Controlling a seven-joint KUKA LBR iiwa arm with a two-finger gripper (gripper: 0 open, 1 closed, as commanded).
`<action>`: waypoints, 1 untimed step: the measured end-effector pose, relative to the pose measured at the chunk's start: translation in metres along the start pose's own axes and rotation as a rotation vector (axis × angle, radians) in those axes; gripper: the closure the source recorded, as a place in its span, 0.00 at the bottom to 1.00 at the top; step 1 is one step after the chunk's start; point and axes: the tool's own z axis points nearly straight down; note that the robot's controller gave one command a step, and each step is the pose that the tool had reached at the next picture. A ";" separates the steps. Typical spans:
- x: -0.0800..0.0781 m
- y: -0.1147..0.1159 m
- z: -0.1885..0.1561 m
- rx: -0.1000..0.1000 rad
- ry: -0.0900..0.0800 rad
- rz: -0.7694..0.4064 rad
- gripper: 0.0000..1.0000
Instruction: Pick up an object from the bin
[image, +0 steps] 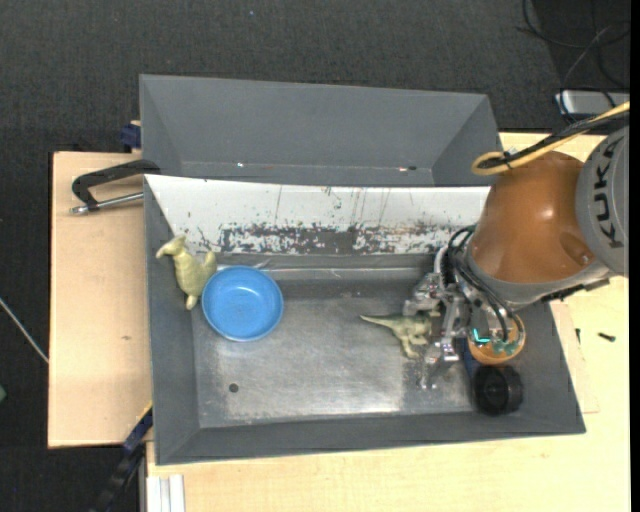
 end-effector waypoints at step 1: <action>-0.052 -0.056 0.078 0.001 -0.020 -0.120 0.00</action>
Offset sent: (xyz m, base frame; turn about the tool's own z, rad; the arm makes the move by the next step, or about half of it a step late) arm 0.0474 -0.0557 -0.0787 -0.1232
